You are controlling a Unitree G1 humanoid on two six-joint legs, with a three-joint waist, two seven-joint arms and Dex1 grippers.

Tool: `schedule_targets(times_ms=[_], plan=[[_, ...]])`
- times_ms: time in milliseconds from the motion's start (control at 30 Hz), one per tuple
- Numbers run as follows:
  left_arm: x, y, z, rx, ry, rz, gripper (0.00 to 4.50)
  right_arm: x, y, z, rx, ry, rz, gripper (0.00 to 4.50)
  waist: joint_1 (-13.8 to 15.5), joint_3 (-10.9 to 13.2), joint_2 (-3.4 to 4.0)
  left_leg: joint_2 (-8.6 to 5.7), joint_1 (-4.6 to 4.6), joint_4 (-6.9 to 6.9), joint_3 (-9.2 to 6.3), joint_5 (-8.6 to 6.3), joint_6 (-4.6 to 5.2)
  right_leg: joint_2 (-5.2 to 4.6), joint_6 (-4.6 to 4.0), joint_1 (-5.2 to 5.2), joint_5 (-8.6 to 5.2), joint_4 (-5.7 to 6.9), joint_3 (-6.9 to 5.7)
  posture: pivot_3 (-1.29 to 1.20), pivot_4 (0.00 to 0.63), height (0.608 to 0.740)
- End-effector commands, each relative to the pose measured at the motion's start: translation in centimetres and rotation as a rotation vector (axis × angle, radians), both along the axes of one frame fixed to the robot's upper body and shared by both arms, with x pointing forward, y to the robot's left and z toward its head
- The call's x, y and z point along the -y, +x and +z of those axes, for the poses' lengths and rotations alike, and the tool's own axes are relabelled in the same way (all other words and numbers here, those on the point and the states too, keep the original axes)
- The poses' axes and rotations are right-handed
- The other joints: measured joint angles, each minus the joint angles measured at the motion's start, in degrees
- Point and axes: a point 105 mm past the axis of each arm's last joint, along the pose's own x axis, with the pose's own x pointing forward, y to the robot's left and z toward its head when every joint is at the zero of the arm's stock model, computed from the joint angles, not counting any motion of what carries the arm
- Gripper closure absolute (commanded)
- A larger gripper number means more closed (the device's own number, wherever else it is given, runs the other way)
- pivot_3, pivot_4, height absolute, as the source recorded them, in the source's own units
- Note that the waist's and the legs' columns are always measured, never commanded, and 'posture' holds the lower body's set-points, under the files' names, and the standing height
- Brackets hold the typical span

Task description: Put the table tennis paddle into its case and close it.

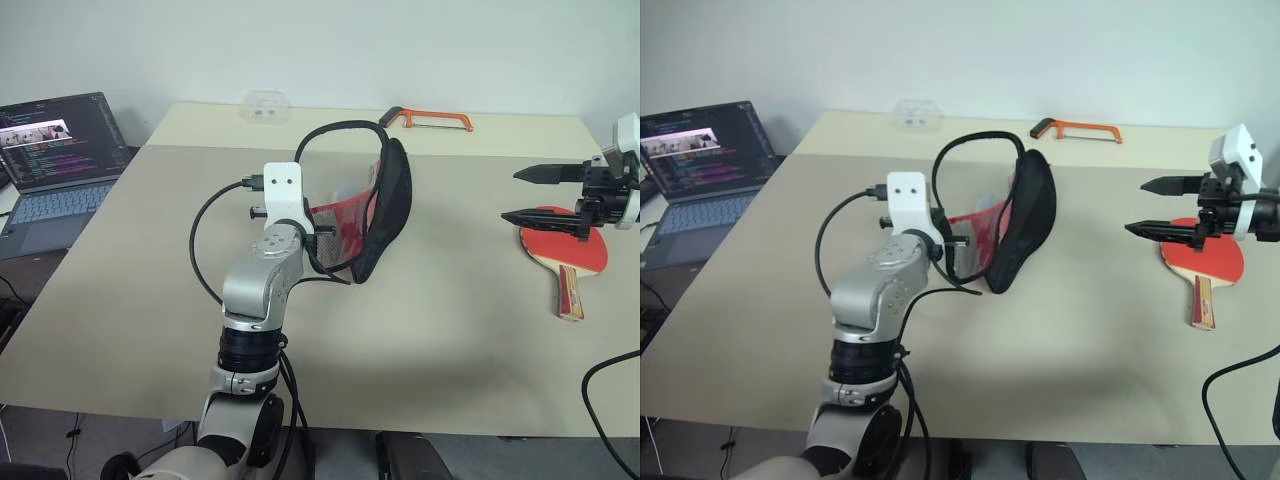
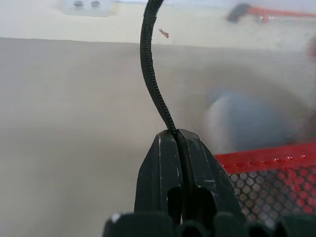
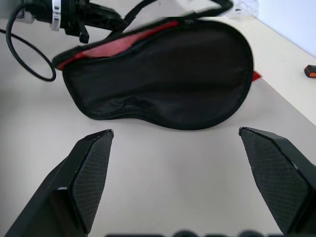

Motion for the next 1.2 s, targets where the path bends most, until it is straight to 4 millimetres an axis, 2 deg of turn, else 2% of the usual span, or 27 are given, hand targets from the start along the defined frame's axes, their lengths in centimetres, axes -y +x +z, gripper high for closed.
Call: schedule_targets(times_ms=[33, 167, 400, 533, 633, 733, 833, 967, 1133, 1200], plan=[[-1.7, 0.1, 1.5, 0.073, 0.031, 0.054, 4.47, 0.5, -0.5, 1.9, 0.074, -0.011, -0.010, 0.00, 0.0, 0.0, 0.00, 0.00, 0.01, 0.00, 0.00, 0.00, 0.00, 0.00, 0.00, 0.00, 0.00, 0.01, 0.01, 0.00, 0.150, 0.740], [-4.3, 0.1, 1.5, 0.086, 0.110, 0.111, 4.47, 0.5, -0.5, 2.0, 0.078, -0.011, -0.015, 0.00, 0.0, 0.0, 0.00, 0.00, 0.00, 0.00, -0.01, 0.00, 0.00, 0.00, 0.00, 0.00, 0.00, 0.00, 0.00, 0.00, 0.150, 0.740], [-7.8, -0.3, 0.0, 0.039, 0.200, 0.163, 4.47, 0.2, -0.3, 2.2, 0.085, -0.008, -0.005, 0.00, 0.2, 0.0, 0.00, 0.00, -0.01, 0.02, -0.02, 0.00, 0.00, -0.04, 0.00, 0.00, 0.00, -0.01, -0.04, 0.00, 0.150, 0.740], [-10.5, -0.8, -0.4, 0.018, 0.251, 0.201, 4.47, 0.1, -0.3, 2.3, 0.086, -0.008, -0.001, 0.00, 0.1, 0.0, 0.00, 0.01, 0.00, 0.00, -0.01, 0.00, 0.00, -0.04, 0.00, -0.02, 0.00, 0.00, -0.04, 0.00, 0.150, 0.740], [-10.9, -0.7, -0.5, 0.005, 0.263, 0.190, 4.47, 0.0, -0.2, 2.3, 0.088, -0.005, 0.000, 0.00, 0.1, 0.0, 0.00, 0.01, 0.00, 0.01, -0.01, 0.00, 0.00, -0.04, 0.00, -0.02, 0.00, 0.01, -0.05, 0.00, 0.150, 0.740], [-9.1, -0.2, 0.2, 0.030, 0.264, 0.130, 4.47, 0.0, -0.1, 2.4, 0.092, -0.003, 0.002, 0.00, 0.2, 0.0, 0.00, 0.00, 0.00, 0.02, -0.02, 0.00, 0.00, -0.06, 0.00, -0.01, 0.00, 0.01, -0.05, 0.00, 0.150, 0.740], [-5.8, 0.2, 0.8, 0.055, 0.234, 0.038, 4.47, -0.1, 0.0, 2.5, 0.095, -0.002, 0.003, 0.00, 0.6, 0.0, 0.00, -0.02, -0.05, 0.04, -0.07, 0.00, 0.01, -0.07, 0.00, 0.00, 0.00, 0.00, -0.10, 0.00, 0.150, 0.740], [-1.4, 0.4, 0.7, 0.059, 0.190, -0.074, 4.47, -0.1, -0.1, 2.5, 0.098, 0.000, 0.002, 0.00, 0.7, 0.0, 0.00, -0.06, -0.09, 0.03, -0.07, 0.00, 0.01, -0.10, 0.00, 0.00, 0.00, -0.10, -0.10, 0.00, 0.150, 0.740], [2.2, 0.2, 0.4, 0.050, 0.152, -0.158, 4.47, -0.1, -0.3, 2.6, 0.100, -0.001, 0.000, 0.00, 0.2, 0.0, 0.00, -0.04, -0.09, -0.03, -0.06, 0.00, 0.01, -0.07, 0.00, -0.04, 0.00, -0.09, -0.06, 0.00, 0.150, 0.740], [2.8, 0.1, 0.3, 0.051, 0.156, -0.166, 4.47, 0.0, -0.3, 2.6, 0.102, -0.002, -0.002, 0.00, 0.1, 0.0, 0.00, -0.05, -0.07, -0.03, -0.05, 0.00, 0.01, -0.06, 0.01, -0.03, 0.00, -0.06, -0.04, 0.00, 0.150, 0.740]])
